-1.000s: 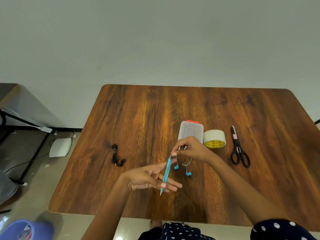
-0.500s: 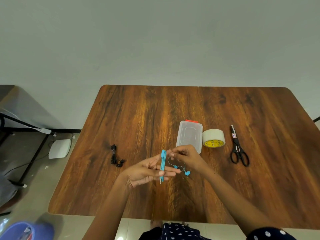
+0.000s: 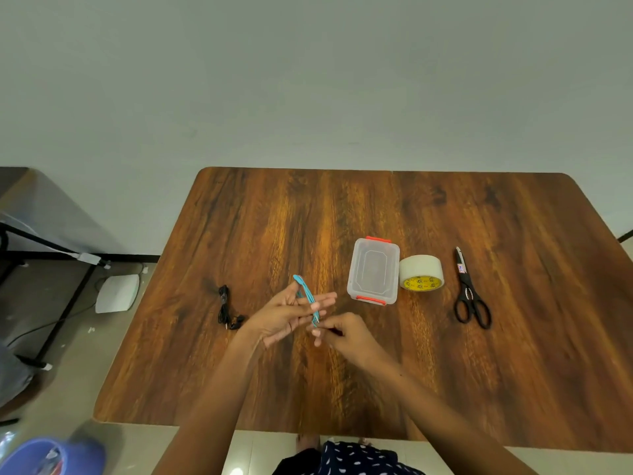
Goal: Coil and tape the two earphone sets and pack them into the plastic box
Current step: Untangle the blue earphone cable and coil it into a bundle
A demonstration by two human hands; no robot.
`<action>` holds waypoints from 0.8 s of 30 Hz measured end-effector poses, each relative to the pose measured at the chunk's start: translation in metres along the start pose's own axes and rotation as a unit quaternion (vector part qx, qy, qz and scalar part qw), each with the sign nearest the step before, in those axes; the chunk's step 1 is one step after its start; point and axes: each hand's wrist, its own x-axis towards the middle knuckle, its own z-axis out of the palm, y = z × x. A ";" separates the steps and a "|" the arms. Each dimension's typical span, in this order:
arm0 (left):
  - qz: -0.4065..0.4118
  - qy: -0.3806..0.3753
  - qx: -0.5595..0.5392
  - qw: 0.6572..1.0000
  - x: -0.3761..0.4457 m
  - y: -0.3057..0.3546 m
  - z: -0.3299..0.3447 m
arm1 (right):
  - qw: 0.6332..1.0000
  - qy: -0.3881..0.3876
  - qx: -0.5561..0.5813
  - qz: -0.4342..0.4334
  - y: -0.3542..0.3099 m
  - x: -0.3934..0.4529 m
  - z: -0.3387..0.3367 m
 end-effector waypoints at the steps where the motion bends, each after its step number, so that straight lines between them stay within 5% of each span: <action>1: -0.006 0.014 0.029 0.999 0.001 -0.001 0.000 | 1.000 -0.002 -0.026 -0.005 -0.001 0.000 -0.001; 11: -0.071 0.034 0.219 0.973 0.001 -0.007 0.009 | 0.957 -0.072 -0.273 -0.060 -0.007 0.004 -0.020; 19: -0.180 -0.071 0.451 0.871 0.001 0.003 0.009 | 0.942 -0.081 -0.314 -0.085 -0.022 0.016 -0.046; 24: -0.188 -0.173 0.330 0.909 -0.008 -0.006 0.006 | 0.952 -0.114 -0.257 -0.117 -0.030 0.027 -0.077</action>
